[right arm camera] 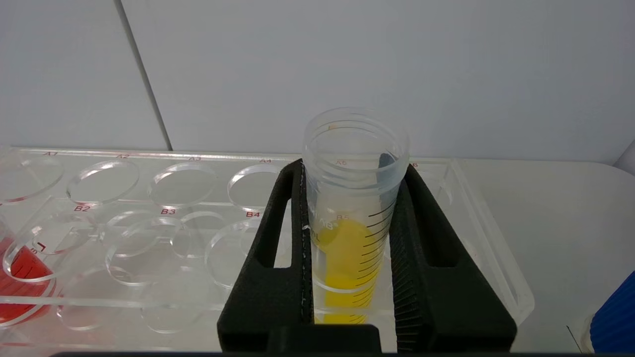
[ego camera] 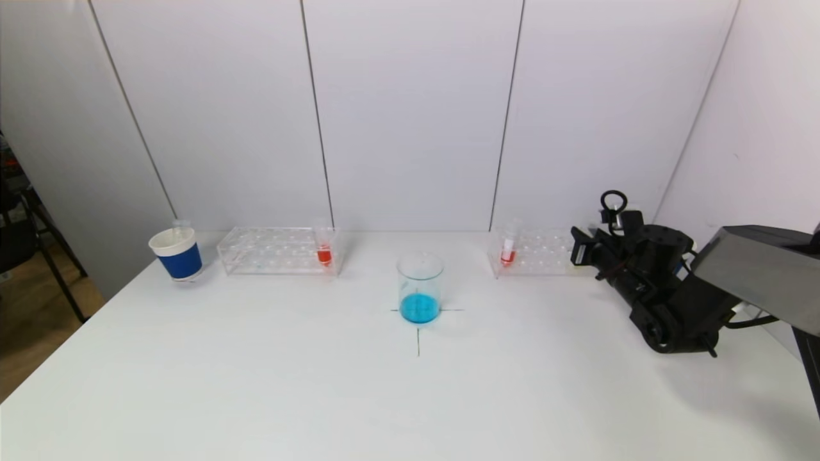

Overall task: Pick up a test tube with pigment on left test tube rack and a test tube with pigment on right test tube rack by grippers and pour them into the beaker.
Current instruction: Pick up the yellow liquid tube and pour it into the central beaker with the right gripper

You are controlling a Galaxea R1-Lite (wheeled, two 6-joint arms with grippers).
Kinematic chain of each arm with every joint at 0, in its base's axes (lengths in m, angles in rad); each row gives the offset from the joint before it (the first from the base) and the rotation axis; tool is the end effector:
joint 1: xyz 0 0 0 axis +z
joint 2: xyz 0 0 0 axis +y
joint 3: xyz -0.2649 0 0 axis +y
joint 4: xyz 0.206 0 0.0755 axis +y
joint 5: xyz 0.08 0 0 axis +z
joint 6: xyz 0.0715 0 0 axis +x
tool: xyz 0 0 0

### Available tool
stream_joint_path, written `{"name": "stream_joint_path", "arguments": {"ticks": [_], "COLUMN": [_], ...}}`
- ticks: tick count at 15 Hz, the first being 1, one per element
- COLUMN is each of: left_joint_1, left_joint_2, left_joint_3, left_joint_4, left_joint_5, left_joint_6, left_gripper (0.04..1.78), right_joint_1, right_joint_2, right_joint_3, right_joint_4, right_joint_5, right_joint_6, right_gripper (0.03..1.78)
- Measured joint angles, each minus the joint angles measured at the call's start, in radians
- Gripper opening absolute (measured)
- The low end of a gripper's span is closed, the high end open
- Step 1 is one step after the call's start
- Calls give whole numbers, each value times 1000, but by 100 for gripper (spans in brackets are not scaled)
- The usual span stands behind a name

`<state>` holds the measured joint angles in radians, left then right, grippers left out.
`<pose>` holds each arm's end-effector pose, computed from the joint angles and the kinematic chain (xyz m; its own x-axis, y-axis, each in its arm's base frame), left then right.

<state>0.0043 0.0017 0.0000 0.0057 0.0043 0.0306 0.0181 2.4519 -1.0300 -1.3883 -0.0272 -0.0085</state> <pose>0.0927 0.0007 0.0745 0.9999 0.0086 -0.0074 -0.0084 0.9995 0.0306 0.4609 0.0064 -0.0291 0.9994 -0.0091 -0.0336 0.0088 0.9999 -0.0094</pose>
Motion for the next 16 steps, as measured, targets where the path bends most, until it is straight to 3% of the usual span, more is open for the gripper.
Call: {"name": "stream_joint_path", "arguments": {"ticks": [12,16], "left_joint_1": [0,0], "left_joint_2": [0,0], "left_joint_3": [0,0], "left_joint_4": [0,0], "left_joint_5": [0,0], "left_joint_6": [0,0], "left_gripper": [176,176], "right_joint_1": [-1,1], "right_joint_2": [-43,-98], "right_joint_3": [17,19], "right_joint_4": [14,66], "right_joint_5": [0,0], "right_joint_6": [-10,-11], "right_gripper": [50,50]}}
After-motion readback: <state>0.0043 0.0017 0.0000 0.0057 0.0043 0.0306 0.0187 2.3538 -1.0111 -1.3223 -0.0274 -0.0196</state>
